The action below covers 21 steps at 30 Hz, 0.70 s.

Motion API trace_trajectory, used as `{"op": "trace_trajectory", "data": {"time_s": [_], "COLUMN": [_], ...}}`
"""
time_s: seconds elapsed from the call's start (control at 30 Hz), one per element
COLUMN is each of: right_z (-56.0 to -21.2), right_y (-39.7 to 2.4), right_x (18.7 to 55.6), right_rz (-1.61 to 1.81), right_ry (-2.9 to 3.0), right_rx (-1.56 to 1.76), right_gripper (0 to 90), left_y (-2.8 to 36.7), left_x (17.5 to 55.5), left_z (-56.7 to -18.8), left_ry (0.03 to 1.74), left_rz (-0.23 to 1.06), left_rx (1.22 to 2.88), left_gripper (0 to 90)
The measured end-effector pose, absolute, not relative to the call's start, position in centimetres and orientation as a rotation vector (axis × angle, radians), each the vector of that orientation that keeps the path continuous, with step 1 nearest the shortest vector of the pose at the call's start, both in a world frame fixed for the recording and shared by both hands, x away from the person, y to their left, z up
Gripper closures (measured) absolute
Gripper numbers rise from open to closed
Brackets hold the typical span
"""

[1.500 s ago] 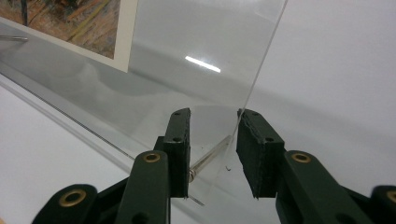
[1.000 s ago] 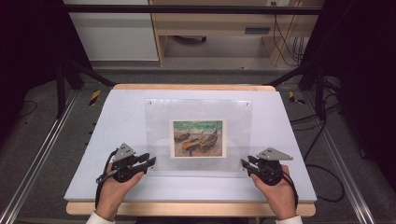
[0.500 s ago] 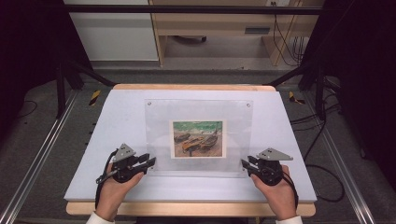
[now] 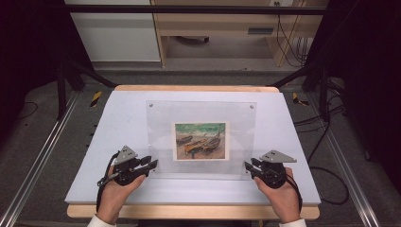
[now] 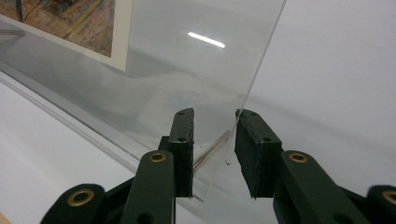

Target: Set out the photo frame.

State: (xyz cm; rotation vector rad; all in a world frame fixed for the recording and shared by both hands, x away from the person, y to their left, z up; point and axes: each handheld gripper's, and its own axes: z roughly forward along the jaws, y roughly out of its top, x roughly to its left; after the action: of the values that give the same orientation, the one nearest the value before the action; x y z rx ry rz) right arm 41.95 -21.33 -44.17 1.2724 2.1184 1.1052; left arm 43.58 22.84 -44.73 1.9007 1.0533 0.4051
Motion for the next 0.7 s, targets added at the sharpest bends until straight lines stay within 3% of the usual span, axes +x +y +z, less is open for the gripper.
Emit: {"op": "trace_trajectory", "data": {"time_s": [0.7], "right_z": [-44.34], "right_y": [-21.35], "right_x": [41.46], "right_rz": [1.095], "right_ry": [2.121], "right_rx": [1.271], "right_gripper": [68.8], "left_y": [22.81], "left_x": [42.94], "left_z": [-44.89], "left_ry": [1.041], "left_rz": [0.413], "left_rx": [1.919], "left_gripper": [67.6]}}
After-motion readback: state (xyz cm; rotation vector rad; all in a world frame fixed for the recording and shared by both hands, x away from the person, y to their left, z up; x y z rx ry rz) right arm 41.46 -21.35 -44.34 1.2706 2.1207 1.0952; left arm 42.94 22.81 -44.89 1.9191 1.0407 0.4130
